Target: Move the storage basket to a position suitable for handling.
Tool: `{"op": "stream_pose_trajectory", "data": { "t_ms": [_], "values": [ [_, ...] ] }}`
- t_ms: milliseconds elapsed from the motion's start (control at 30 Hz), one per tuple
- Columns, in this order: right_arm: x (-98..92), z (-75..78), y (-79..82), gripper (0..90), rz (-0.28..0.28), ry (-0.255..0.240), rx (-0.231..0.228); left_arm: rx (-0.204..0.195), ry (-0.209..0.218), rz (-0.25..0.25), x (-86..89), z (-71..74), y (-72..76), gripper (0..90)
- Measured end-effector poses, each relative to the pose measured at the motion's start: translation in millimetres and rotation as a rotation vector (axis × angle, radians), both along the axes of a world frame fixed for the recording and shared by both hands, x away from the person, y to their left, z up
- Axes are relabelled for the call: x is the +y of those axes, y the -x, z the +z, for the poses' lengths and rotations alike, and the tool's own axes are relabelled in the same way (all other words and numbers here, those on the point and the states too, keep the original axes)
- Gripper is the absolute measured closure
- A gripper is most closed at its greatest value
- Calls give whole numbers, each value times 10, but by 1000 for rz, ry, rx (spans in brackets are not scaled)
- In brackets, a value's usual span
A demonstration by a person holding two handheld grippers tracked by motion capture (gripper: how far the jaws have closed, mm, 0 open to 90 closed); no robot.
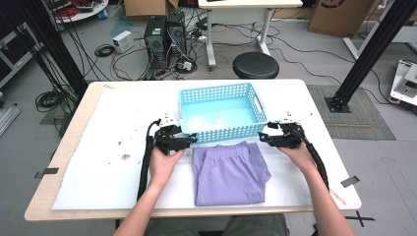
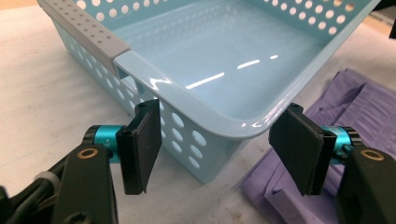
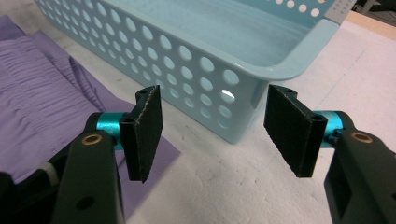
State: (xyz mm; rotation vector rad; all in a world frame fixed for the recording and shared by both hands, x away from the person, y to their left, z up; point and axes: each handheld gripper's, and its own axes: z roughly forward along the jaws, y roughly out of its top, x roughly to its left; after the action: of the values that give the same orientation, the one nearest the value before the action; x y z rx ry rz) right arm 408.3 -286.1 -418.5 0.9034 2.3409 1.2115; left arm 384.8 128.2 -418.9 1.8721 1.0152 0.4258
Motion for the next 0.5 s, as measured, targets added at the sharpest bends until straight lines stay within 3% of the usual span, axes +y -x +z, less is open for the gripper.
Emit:
{"op": "stream_pose_trajectory", "data": {
  "t_ms": [167,300,333,400,500],
  "values": [
    [-19,-11,-52,328,-28,-3,-8,9,-25,26,8,-23,6,314],
    [27,-20,-161,360,-17,-1,9,9,1,-22,-15,-72,-51,287],
    [60,-21,-180,355,-8,0,14,14,-3,-32,-33,-79,-72,294],
    [104,-8,-197,412,-17,38,-24,8,-18,-41,-50,-84,-106,274],
    [89,14,-158,427,-23,42,-13,13,-36,-67,-59,-63,-135,273]
  ]
}}
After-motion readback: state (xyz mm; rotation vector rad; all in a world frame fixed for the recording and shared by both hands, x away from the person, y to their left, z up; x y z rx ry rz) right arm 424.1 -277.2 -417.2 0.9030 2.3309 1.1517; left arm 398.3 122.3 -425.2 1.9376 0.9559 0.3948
